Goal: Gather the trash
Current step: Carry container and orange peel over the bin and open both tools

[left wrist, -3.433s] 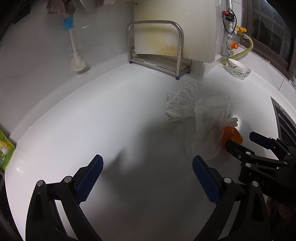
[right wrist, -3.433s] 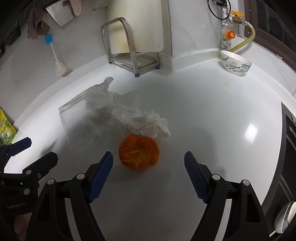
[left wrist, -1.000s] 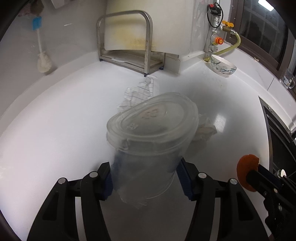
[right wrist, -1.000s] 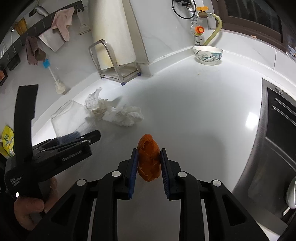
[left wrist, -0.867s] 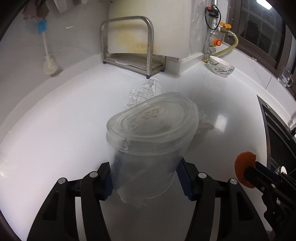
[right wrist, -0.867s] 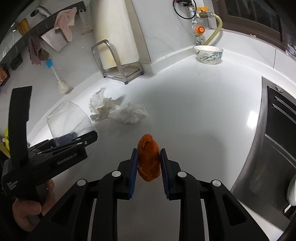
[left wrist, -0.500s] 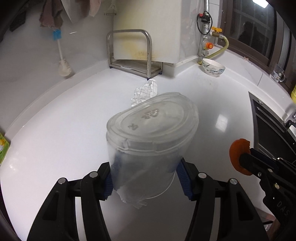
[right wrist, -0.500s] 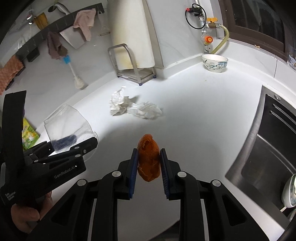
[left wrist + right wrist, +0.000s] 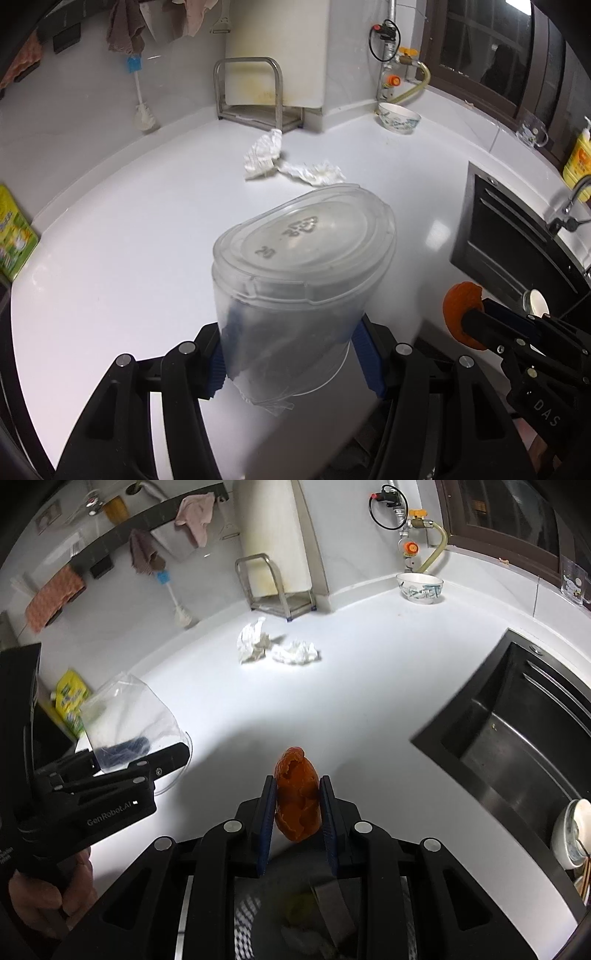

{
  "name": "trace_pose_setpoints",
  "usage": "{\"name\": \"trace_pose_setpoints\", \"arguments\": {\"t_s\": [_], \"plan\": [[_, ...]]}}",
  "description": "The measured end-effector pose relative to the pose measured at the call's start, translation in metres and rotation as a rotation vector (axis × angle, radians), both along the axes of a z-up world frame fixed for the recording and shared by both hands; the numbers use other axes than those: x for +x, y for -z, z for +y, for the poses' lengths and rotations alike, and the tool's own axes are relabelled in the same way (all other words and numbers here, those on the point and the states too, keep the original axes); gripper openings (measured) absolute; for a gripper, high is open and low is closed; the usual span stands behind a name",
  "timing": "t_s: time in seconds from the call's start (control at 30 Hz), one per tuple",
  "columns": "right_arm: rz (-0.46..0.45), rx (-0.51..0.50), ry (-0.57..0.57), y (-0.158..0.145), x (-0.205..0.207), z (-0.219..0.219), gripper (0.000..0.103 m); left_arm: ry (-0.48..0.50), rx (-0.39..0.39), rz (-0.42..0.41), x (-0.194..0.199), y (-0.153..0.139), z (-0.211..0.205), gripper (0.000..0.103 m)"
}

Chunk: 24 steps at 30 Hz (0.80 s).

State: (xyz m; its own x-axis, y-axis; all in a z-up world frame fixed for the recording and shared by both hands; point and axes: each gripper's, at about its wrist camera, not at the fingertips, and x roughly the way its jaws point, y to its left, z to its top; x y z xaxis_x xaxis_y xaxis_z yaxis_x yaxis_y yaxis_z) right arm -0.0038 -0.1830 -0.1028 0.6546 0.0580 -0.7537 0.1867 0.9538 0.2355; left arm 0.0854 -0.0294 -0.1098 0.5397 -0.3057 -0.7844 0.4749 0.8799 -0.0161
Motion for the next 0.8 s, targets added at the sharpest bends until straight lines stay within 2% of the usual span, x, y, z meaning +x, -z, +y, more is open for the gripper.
{"name": "trace_pose_setpoints", "arguments": {"t_s": [0.43,0.6,0.8], "plan": [[0.079,-0.055,-0.022,0.019,-0.083,-0.01,0.023,-0.055,0.054,0.016,-0.08,0.01,-0.01,0.057],[0.114,-0.082,-0.02,0.032,-0.101,-0.013,0.023,-0.076,0.074,0.041,-0.108,0.022,-0.015,0.057],[0.155,-0.1,-0.07,0.049,-0.117,-0.014,0.023,-0.098,0.094,0.079,-0.128,0.035,-0.02,0.057]]}}
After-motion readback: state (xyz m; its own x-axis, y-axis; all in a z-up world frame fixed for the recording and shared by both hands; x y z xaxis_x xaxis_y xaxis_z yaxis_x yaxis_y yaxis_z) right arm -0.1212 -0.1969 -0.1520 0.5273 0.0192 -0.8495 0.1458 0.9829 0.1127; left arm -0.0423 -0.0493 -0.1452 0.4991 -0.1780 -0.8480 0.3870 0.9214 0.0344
